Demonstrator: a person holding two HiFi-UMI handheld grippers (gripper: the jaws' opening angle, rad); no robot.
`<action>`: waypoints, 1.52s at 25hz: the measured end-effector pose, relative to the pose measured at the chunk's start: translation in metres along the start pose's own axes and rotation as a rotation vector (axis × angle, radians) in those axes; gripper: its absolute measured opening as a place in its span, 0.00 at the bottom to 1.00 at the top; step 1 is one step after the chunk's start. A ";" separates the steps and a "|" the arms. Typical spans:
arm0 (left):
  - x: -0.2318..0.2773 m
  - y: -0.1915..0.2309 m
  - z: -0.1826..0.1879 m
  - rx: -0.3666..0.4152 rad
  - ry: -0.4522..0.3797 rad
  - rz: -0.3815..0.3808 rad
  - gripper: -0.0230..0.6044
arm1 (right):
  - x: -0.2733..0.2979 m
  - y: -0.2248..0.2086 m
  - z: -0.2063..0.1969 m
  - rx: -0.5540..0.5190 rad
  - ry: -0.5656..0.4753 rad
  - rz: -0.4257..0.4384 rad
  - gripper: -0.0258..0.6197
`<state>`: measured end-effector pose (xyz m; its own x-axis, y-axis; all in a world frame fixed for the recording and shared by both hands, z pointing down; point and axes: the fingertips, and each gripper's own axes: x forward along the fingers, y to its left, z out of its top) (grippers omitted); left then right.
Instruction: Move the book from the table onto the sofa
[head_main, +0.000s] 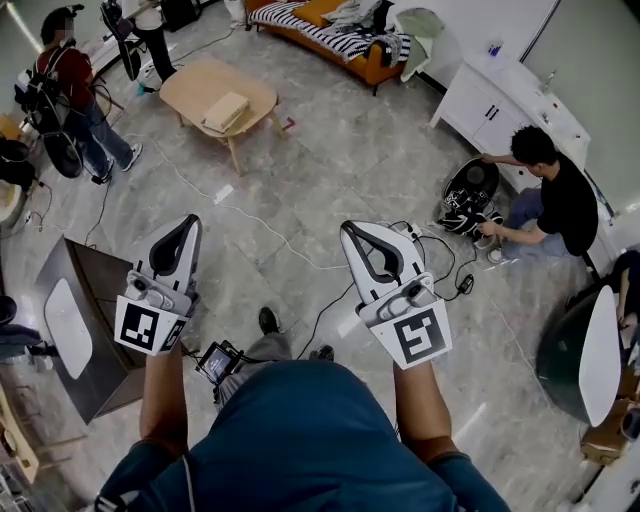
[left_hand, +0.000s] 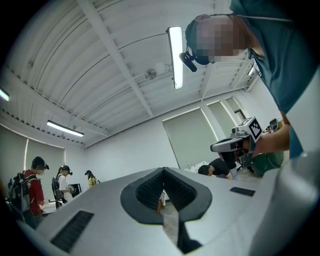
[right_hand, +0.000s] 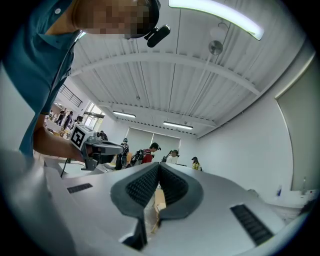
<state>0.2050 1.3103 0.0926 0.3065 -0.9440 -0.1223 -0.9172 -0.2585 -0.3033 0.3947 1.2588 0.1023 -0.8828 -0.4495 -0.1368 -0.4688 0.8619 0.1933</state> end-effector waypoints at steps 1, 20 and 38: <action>0.002 0.006 -0.004 -0.003 -0.001 -0.003 0.04 | 0.007 0.000 -0.003 -0.001 0.002 -0.002 0.06; 0.046 0.203 -0.080 -0.076 -0.064 -0.078 0.04 | 0.209 -0.001 -0.025 -0.043 0.063 -0.084 0.06; 0.126 0.273 -0.136 -0.099 -0.005 0.028 0.04 | 0.316 -0.081 -0.067 -0.035 0.045 0.036 0.06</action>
<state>-0.0417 1.0925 0.1227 0.2815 -0.9502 -0.1340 -0.9460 -0.2514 -0.2047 0.1519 1.0317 0.1086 -0.8994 -0.4288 -0.0850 -0.4364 0.8695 0.2315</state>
